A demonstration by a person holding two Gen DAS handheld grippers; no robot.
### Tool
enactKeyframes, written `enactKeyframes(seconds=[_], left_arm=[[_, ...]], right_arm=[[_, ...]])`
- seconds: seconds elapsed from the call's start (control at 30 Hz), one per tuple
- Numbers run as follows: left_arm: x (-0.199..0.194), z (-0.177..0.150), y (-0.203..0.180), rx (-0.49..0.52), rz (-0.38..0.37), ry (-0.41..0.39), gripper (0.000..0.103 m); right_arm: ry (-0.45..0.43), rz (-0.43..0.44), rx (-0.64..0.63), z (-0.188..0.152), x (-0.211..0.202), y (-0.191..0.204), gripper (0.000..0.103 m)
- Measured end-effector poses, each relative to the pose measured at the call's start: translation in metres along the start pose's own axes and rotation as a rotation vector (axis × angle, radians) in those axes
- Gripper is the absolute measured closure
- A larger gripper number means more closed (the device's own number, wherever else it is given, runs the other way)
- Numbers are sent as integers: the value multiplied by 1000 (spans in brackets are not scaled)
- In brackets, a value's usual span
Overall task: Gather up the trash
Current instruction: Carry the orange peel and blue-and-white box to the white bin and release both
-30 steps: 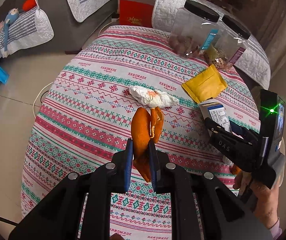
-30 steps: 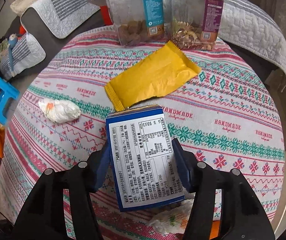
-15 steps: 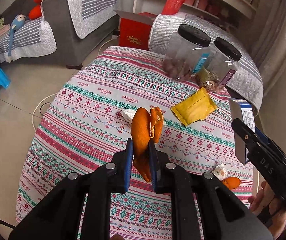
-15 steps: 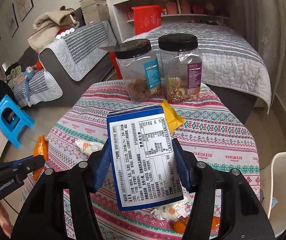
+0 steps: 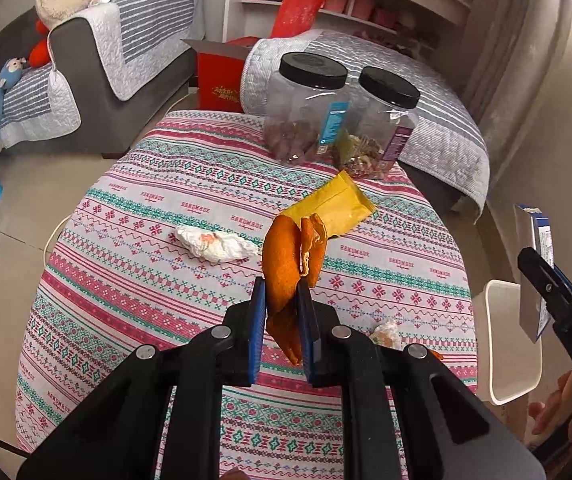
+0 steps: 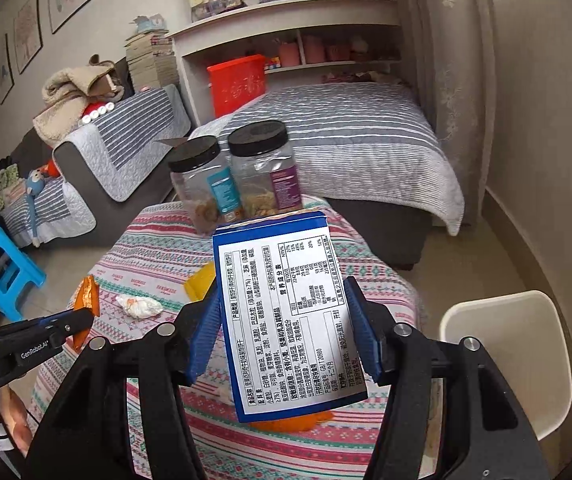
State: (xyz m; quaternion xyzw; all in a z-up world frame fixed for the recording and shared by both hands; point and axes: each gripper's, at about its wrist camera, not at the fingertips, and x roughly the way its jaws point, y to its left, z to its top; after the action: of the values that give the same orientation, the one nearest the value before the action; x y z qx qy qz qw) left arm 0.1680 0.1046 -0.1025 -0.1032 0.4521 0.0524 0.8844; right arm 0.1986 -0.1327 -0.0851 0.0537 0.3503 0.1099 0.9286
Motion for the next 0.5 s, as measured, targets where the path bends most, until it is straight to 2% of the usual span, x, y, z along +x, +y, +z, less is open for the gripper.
enactKeyframes(seconds=[0.17, 0.3, 0.5], left_arm=[[-1, -5, -24, 25, -24, 0, 88], [-1, -8, -48, 44, -53, -2, 88], [0, -16, -90, 95, -99, -2, 88]], right_arm=[[-15, -114, 72, -1, -18, -54, 47], [4, -202, 149, -8, -26, -101, 47], [44, -305, 229, -24, -34, -148, 45]])
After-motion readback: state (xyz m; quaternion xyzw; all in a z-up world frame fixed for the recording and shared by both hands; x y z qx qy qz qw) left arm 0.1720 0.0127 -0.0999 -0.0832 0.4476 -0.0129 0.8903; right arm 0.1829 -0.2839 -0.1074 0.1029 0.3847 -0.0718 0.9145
